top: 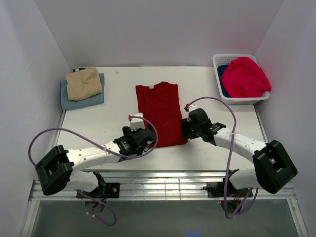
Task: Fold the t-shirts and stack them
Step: Fold the folded rectangular tshirt in 1/3 of the way, then grab one side of the 2/3 rectangular tshirt with both arms
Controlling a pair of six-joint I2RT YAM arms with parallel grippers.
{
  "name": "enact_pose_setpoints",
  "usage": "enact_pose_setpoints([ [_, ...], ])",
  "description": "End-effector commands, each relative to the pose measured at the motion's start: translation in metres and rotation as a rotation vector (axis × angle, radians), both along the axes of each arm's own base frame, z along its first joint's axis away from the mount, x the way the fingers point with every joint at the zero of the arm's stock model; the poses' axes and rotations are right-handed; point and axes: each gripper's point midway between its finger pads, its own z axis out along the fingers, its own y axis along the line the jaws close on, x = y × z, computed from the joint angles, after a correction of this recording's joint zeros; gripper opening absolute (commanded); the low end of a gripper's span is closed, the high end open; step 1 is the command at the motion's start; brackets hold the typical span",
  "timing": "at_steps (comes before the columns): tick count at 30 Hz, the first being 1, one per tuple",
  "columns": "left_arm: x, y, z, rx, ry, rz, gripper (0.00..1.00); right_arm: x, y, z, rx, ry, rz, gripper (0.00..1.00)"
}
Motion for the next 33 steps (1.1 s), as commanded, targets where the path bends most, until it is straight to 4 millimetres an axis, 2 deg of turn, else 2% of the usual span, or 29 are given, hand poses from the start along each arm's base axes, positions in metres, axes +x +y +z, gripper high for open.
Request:
enact_pose_setpoints([
  [1, -0.001, 0.013, -0.005, -0.112, 0.045, -0.040, 0.98, 0.001, -0.002, -0.004, -0.001, -0.006, -0.033, 0.61],
  [4, -0.005, 0.021, -0.020, -0.124, 0.106, -0.051, 0.98, -0.003, -0.002, -0.012, 0.002, 0.013, -0.035, 0.61],
  [11, -0.023, -0.003, -0.048, -0.196, 0.233, -0.140, 0.94, -0.008, 0.000, -0.025, 0.013, 0.047, -0.038, 0.61],
  [15, -0.029, 0.004, -0.063, -0.174, 0.275, -0.111, 0.92, -0.013, 0.000, -0.036, 0.017, 0.070, -0.036, 0.60],
  [23, -0.028, 0.017, -0.065, -0.129, 0.274, -0.068, 0.89, -0.020, 0.011, -0.047, 0.048, 0.115, -0.013, 0.59],
  [29, -0.029, 0.015, -0.075, -0.139, 0.276, -0.070, 0.85, -0.016, 0.019, -0.048, 0.064, 0.108, -0.006, 0.58],
  [32, -0.029, 0.011, -0.079, -0.153, 0.287, -0.076, 0.78, -0.016, 0.019, -0.045, 0.066, 0.102, -0.006, 0.57],
  [33, -0.029, 0.010, -0.081, -0.152, 0.289, -0.075, 0.73, -0.015, 0.019, -0.045, 0.061, 0.100, -0.006, 0.57],
])
